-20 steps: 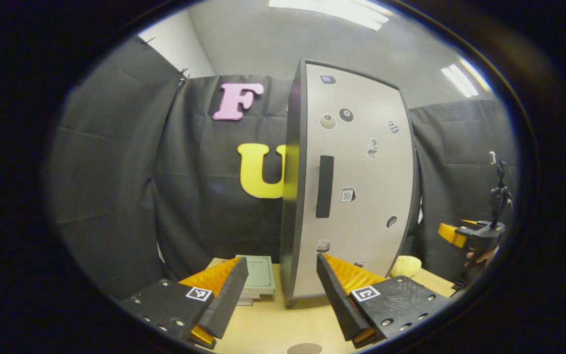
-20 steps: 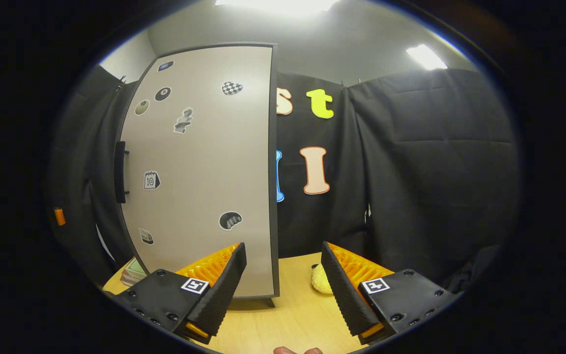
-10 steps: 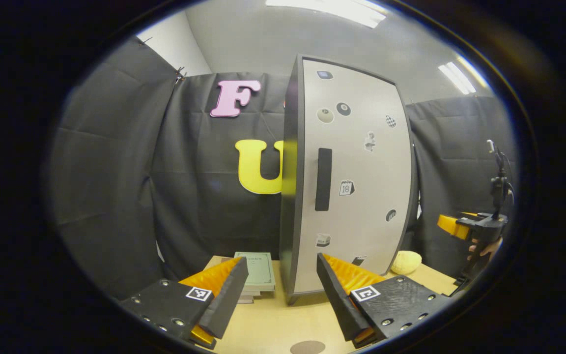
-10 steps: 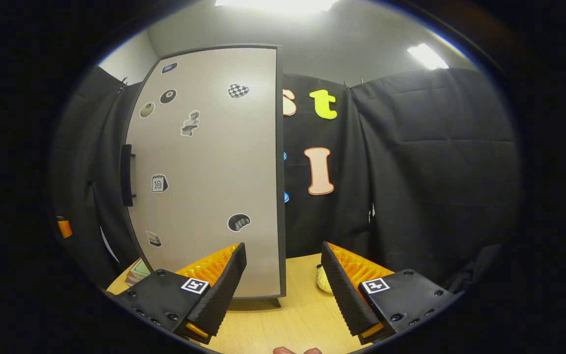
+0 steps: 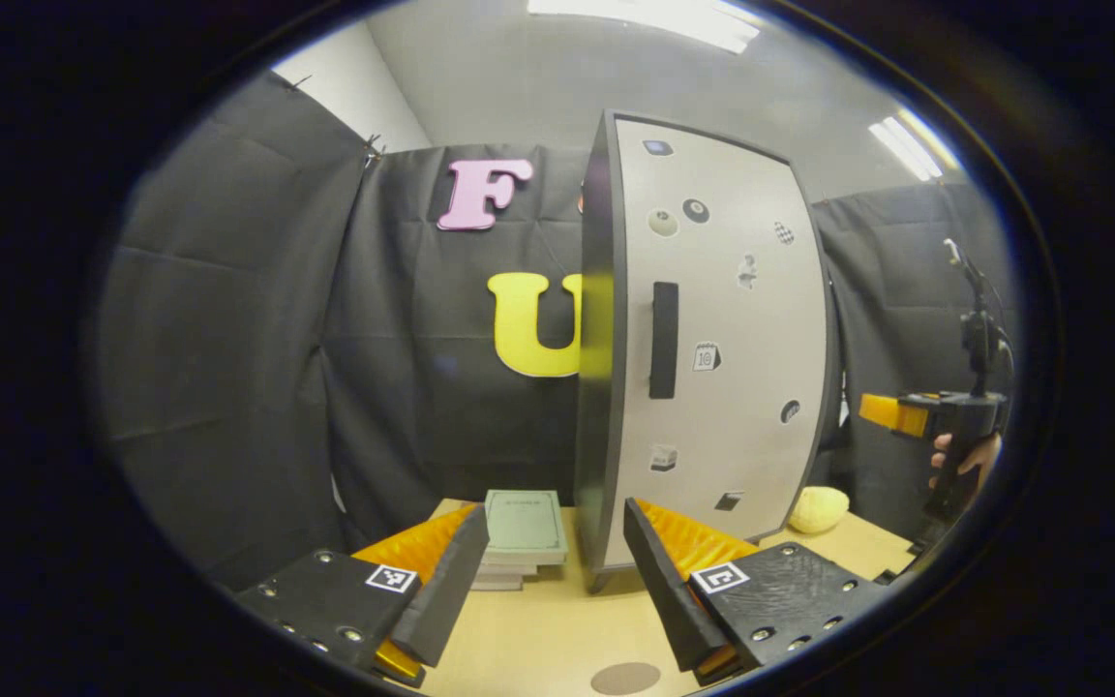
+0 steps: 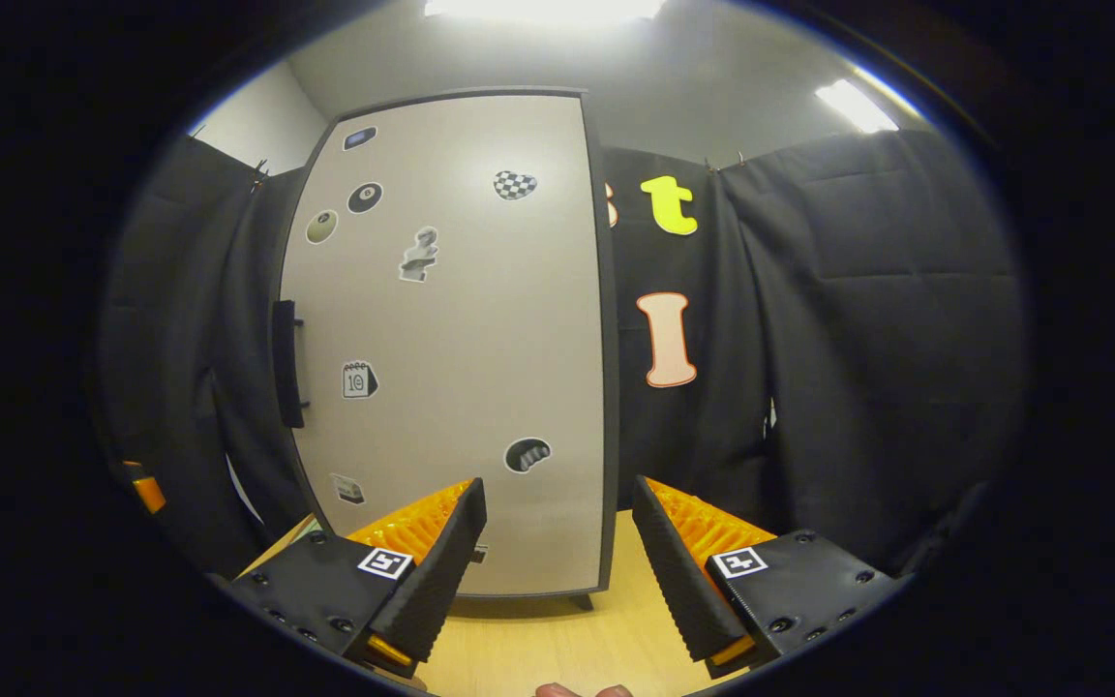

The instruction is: Open the cabinet door with the right hand, grasp the bottle in the cabinet with the left hand and place it on the coaster, then close the cabinet door with the right hand.

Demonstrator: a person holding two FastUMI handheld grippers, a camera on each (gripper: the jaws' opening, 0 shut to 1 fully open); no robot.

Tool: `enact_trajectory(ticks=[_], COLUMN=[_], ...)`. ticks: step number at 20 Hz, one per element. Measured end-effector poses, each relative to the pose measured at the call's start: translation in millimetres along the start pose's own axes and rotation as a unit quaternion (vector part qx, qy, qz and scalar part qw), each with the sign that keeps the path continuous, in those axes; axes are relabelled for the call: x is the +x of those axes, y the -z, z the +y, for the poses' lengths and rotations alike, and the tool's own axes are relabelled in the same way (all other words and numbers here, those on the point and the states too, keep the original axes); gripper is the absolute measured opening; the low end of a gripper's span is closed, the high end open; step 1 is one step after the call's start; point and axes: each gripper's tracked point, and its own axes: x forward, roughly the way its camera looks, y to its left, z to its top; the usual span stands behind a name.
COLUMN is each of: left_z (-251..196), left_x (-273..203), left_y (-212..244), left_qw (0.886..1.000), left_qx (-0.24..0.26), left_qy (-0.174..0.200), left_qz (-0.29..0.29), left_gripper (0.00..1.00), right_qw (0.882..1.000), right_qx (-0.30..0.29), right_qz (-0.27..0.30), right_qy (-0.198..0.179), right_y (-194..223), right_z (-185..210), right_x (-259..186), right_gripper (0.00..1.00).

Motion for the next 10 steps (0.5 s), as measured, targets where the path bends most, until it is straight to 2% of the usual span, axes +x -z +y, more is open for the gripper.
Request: enact_trajectory(ticks=[1,6,7,8,10], left_z=[1.1,13.4,18.7,23.3,32.1], left_x=[-3.5,-17.2,-19.6,-22.2,-26.6], left_y=[4.7,29.7,34.4,38.3,43.3], left_qw=[1.0,0.999,0.999,0.999,0.998], left_qx=[-0.008,-0.032,-0.033,-0.036,-0.047], left_qy=[-0.002,-0.015,-0.021,-0.028,-0.038], left_qz=[0.002,0.013,0.015,0.018,0.021], left_gripper=[0.85,0.87,0.87,0.86,0.87], right_qw=[1.0,0.998,0.997,0.996,0.994], right_qx=[-0.003,-0.004,-0.003,-0.001,0.0], right_qz=[-0.004,-0.031,-0.037,-0.042,-0.054], right_qy=[-0.009,-0.054,-0.064,-0.074,-0.092], right_y=[-6.5,-45.7,-54.4,-62.3,-77.8], right_z=[9.8,61.0,71.7,83.1,104.8], right_x=[3.2,18.8,21.6,23.8,28.6], right_gripper=[0.96,0.96,0.93,0.96,0.93])
